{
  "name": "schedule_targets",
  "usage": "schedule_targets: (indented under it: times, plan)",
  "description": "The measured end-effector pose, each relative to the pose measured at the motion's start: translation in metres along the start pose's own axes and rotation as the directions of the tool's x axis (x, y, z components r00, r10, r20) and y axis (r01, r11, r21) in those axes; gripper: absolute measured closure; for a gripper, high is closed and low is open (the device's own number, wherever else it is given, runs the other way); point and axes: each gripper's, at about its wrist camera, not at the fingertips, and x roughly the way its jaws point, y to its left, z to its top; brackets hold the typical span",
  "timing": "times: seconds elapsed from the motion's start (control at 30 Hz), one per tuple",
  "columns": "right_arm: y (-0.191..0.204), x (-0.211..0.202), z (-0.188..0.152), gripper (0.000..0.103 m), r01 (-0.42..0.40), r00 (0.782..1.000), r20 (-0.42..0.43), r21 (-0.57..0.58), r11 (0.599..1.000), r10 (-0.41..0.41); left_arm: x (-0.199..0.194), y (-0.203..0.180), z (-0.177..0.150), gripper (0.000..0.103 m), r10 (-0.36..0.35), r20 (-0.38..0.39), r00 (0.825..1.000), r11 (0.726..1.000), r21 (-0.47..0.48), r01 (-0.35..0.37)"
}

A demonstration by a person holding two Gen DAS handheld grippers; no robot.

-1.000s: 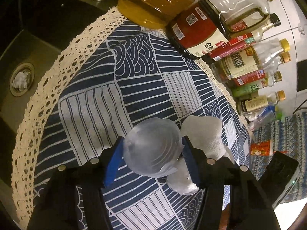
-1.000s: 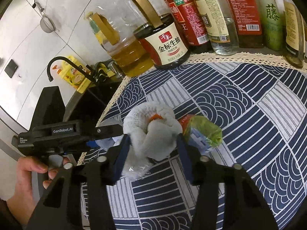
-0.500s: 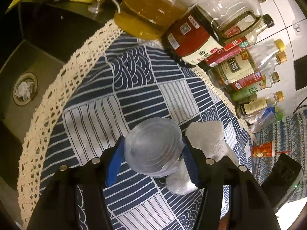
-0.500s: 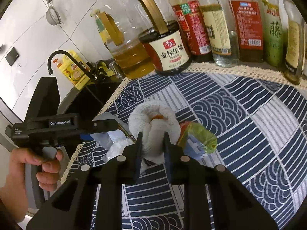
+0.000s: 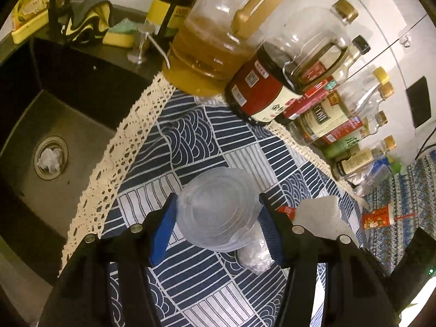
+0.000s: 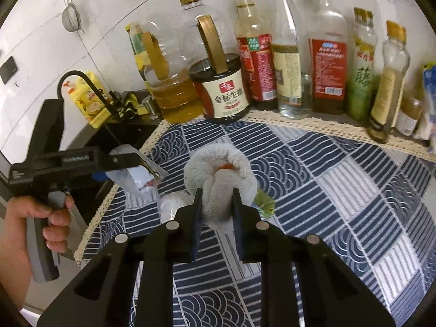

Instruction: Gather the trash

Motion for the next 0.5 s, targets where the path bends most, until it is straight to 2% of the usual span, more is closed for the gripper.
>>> schedule_targets:
  times: [0.5]
  plan:
    - [0.019, -0.034, -0.021, 0.082, 0.117, 0.993, -0.021, 0.052, 0.992, -0.116, -0.029, -0.012, -0.014, 0.047, -0.059, -0.017, 0.998, 0.995, 0.081, 0.06]
